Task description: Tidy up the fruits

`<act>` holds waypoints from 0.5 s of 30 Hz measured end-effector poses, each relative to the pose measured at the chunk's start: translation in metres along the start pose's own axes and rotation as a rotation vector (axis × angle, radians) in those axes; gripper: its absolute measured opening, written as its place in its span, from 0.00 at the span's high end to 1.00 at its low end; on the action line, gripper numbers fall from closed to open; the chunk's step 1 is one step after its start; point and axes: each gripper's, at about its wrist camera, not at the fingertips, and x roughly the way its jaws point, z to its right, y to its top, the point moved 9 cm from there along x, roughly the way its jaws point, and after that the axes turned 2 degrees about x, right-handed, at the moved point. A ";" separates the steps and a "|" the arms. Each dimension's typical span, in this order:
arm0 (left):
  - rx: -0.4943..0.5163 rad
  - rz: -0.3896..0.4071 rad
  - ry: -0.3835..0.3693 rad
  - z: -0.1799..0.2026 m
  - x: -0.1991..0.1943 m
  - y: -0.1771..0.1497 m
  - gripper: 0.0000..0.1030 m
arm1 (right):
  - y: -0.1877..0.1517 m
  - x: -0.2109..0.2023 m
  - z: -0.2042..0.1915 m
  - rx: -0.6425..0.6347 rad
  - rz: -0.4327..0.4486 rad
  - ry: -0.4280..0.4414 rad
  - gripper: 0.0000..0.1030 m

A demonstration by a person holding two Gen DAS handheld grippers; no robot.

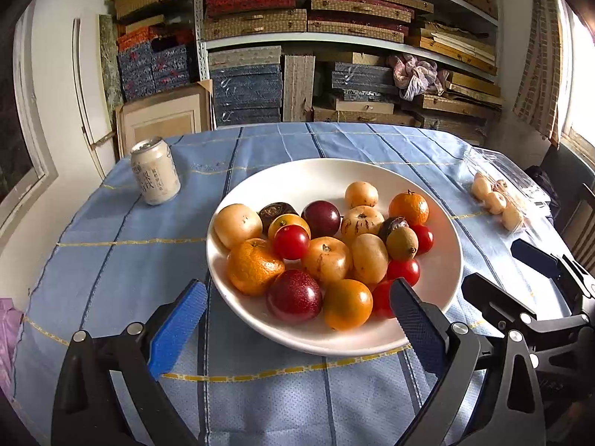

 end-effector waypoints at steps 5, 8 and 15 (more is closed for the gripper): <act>0.000 -0.001 -0.002 0.000 -0.001 0.001 0.03 | 0.001 -0.001 0.000 0.003 0.005 -0.002 0.04; 0.002 0.001 0.002 0.000 -0.001 0.002 0.03 | 0.001 -0.001 0.000 0.000 0.006 -0.003 0.04; -0.026 -0.029 0.007 -0.005 0.005 0.001 0.03 | 0.002 -0.002 0.001 0.002 0.007 -0.002 0.04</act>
